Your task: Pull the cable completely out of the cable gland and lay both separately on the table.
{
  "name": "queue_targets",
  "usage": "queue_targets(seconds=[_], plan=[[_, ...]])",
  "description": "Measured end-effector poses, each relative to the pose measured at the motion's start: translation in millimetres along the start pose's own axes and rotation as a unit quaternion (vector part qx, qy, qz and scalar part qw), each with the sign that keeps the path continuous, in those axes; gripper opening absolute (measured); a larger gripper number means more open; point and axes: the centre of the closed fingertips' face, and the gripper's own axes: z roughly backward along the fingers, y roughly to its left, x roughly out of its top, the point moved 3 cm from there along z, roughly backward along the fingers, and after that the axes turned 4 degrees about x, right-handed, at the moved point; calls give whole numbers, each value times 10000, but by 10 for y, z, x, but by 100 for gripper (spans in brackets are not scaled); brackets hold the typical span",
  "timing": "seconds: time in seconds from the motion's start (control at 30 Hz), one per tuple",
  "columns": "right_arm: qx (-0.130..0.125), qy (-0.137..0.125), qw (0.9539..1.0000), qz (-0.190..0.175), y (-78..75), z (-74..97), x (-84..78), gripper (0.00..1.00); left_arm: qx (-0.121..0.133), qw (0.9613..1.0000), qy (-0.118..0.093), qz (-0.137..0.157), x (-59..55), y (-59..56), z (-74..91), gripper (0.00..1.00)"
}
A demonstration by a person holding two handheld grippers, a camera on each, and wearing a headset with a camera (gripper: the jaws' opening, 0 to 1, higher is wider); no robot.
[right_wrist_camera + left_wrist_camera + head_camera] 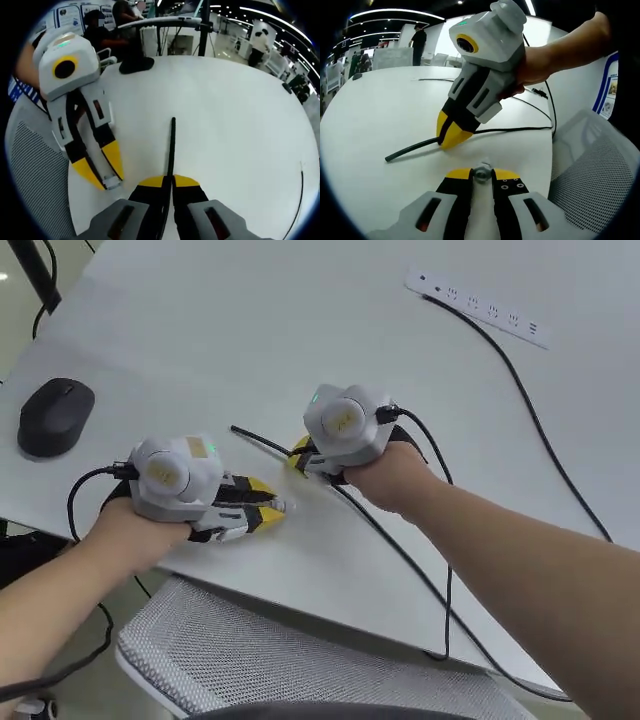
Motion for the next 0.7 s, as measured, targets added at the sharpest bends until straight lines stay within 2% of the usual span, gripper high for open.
queue_targets(seconds=[0.23,0.4,0.7], plan=[[-72,68,9998,150,-30,-8,14,3,78,9998,123,-162,-25,37,-7,16],[-93,64,9999,130,-26,-8,25,6,85,9998,140,-119,-31,46,-6,16],[-160,-129,9998,-48,-39,93,47,14,122,9998,147,-49,-21,42,0,20]])
